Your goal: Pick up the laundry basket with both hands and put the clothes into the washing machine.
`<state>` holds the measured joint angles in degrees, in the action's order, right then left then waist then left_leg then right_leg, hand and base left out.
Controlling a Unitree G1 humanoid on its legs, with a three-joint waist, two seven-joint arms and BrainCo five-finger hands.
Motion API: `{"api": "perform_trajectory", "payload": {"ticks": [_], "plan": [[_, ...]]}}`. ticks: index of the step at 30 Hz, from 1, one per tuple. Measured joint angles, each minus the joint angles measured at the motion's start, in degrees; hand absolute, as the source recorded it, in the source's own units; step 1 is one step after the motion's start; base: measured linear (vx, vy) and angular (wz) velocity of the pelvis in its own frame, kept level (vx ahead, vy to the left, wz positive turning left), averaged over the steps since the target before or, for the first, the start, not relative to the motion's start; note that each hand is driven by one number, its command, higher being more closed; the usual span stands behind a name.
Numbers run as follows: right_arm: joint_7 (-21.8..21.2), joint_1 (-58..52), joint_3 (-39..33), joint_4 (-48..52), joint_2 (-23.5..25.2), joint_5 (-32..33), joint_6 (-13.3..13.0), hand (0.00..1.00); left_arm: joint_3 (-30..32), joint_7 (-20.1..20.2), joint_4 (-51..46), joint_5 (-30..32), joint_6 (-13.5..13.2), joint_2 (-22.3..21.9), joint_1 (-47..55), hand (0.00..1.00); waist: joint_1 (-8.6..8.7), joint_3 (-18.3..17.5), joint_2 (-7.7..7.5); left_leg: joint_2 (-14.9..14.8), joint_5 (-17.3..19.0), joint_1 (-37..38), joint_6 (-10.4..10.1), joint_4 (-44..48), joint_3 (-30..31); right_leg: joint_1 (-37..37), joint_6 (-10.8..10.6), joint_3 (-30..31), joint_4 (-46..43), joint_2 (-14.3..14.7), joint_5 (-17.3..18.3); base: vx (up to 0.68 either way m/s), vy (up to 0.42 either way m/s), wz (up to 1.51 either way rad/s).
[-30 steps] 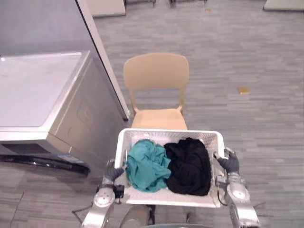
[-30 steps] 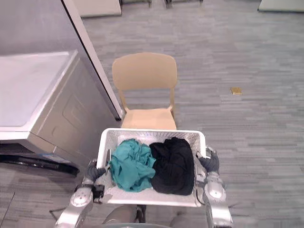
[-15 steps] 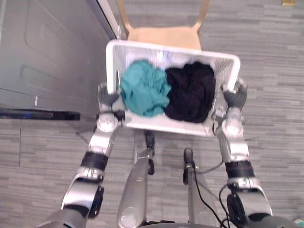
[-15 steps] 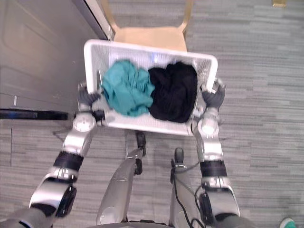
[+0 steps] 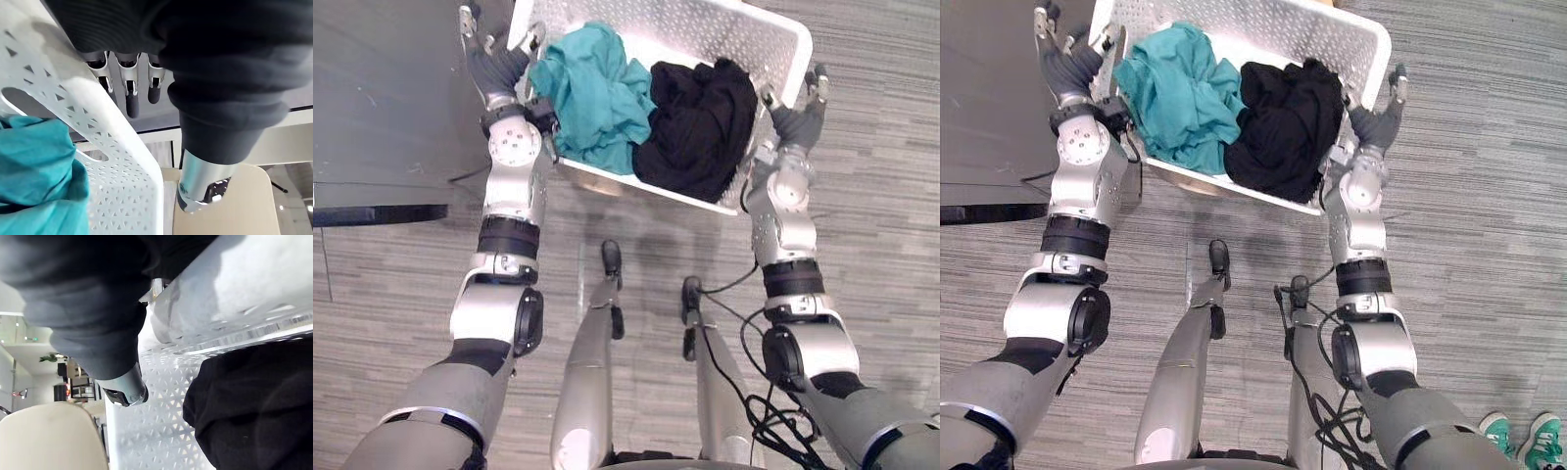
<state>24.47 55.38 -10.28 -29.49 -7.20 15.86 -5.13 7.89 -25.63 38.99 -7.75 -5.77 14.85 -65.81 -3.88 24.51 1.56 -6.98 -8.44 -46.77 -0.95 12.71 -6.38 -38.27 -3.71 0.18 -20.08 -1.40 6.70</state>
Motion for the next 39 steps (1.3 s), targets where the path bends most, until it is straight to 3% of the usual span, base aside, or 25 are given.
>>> {"api": "perform_trajectory", "payload": {"ticks": [9, 13, 17, 21, 25, 28, 31, 35, 39], "plan": [[-3.5, -1.1, 1.3, -0.3, -1.2, 3.6, -1.0, 0.00, 4.2, 2.3, 2.1, 2.5, 0.3, 2.4, 5.1, 0.00, -0.05, 0.0, 0.00, -0.4, -1.5, 3.5, -0.6, -2.8, -0.1, 2.3, 0.1, 0.0, 0.1, 0.5, -0.1, 0.00, -0.024, 0.01], [-4.8, -11.0, 1.6, 11.7, -3.1, 3.7, -1.9, 0.00, 5.5, 3.2, -3.1, 2.8, 1.0, 3.1, 15.1, 0.00, -0.11, 0.0, 0.00, -0.3, -1.5, 5.6, -0.6, -3.3, -0.2, 4.1, 0.1, 0.0, 0.1, 0.4, 0.0, 0.00, 0.000, 0.00], [-5.8, -25.0, -1.3, 24.6, -5.1, 1.4, -4.5, 0.00, 6.3, 3.2, -16.6, 2.5, 0.1, 3.2, 31.1, 0.00, -0.24, 0.0, -0.01, 0.3, -1.4, 10.5, -0.6, -5.9, -0.2, 8.1, 0.8, -0.6, 0.1, 0.1, 0.8, -0.02, 0.000, 0.11], [-7.1, -38.4, -4.0, 29.7, -5.2, -1.5, -5.8, 0.00, 7.6, 3.3, -27.0, 1.0, -2.5, -2.1, 45.3, 0.00, -0.28, 0.0, -0.07, 1.4, -1.0, 16.6, -0.7, -8.8, -0.3, 12.9, 1.1, -1.9, -1.0, -1.1, 3.4, -0.03, -0.025, 0.21], [-10.9, -50.4, -4.0, 30.3, -4.1, -4.8, -5.5, 0.00, 6.0, 7.0, -30.2, -0.7, -3.6, -8.9, 56.4, 0.00, -0.23, -1.0, -0.34, 1.9, -1.0, 20.0, -0.7, -8.9, 0.0, 16.7, 1.5, -3.7, -1.8, -1.8, 5.6, -0.01, -0.029, 0.24], [-13.4, -56.2, -3.8, 26.0, -0.7, -7.8, -4.8, 0.00, 3.3, 10.8, -27.7, -1.7, -3.6, -10.0, 63.2, 0.00, -0.28, -3.0, -2.10, 2.5, -0.7, 23.5, -0.3, -9.1, 0.1, 20.2, 1.2, -4.3, -2.3, -2.5, 6.9, 0.07, -0.038, 0.17], [-15.4, -61.2, -2.7, 16.2, 1.4, -10.9, -3.1, 0.00, 0.4, 15.4, -18.8, -1.8, -3.4, -11.3, 67.8, 0.00, -0.20, -8.2, -3.19, 3.9, -0.1, 27.3, -0.2, -10.1, 0.8, 24.3, 1.0, -5.1, -1.8, -3.6, 8.4, 0.12, -0.034, 0.21], [-17.5, -62.9, 0.0, 3.4, 3.9, -13.1, -1.9, 0.00, -0.7, 19.4, -4.5, -1.1, -2.3, -12.5, 70.5, 0.00, -0.03, -13.4, -2.90, 4.6, 0.2, 32.6, -0.2, -11.0, 1.6, 31.2, 0.7, -6.6, 1.6, -4.2, 8.6, 0.09, -0.016, 0.10], [-19.1, -62.9, 0.5, -3.5, 4.4, -13.3, -1.7, 0.00, -0.9, 20.6, 1.8, 1.9, -1.8, -12.7, 71.9, 0.00, -0.06, -15.5, -2.34, 5.0, 0.4, 35.9, -0.5, -13.2, 1.9, 34.1, 0.6, -7.2, 3.3, -4.4, 8.7, 0.03, -0.018, 0.08]]}}
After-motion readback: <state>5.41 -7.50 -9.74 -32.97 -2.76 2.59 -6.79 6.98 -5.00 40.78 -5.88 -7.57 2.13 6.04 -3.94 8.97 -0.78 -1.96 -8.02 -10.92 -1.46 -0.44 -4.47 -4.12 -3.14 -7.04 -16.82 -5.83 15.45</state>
